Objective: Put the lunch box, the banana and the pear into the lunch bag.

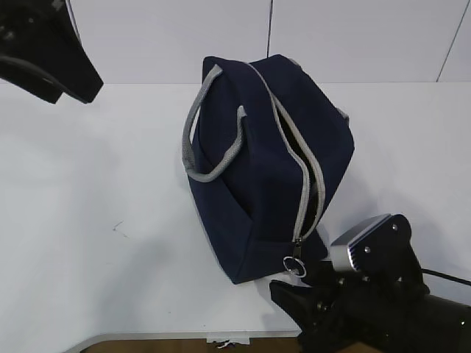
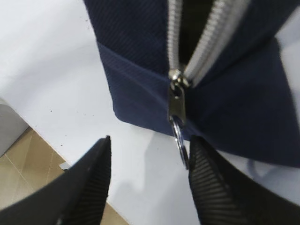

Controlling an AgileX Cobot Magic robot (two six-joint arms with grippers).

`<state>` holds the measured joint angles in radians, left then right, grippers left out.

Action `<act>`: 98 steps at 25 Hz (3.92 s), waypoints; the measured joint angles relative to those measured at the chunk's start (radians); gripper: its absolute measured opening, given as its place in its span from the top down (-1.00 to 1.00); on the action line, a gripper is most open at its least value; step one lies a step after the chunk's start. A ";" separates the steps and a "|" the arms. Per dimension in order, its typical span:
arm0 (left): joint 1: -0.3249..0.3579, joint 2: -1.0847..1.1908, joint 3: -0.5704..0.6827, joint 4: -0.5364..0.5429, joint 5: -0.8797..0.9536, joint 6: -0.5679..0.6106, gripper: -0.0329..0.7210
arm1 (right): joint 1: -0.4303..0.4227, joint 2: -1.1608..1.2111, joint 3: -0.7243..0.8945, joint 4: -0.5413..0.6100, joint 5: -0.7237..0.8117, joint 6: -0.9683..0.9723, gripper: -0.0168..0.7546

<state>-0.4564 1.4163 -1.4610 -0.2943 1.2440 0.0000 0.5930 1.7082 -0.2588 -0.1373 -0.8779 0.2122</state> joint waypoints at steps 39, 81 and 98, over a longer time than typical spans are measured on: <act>0.000 0.000 0.000 0.000 0.000 0.000 -0.04 | 0.000 -0.179 0.029 0.042 0.072 0.023 0.95; 0.000 0.000 0.000 -0.012 0.000 0.000 0.00 | 0.000 -0.304 -0.811 0.126 1.008 -0.005 0.95; 0.000 0.119 -0.001 -0.044 -0.122 0.000 -0.17 | 0.000 -0.130 -1.071 0.362 1.108 -0.005 0.95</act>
<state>-0.4564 1.5351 -1.4618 -0.3383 1.1218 0.0000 0.5930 1.5785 -1.3299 0.2243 0.2297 0.2074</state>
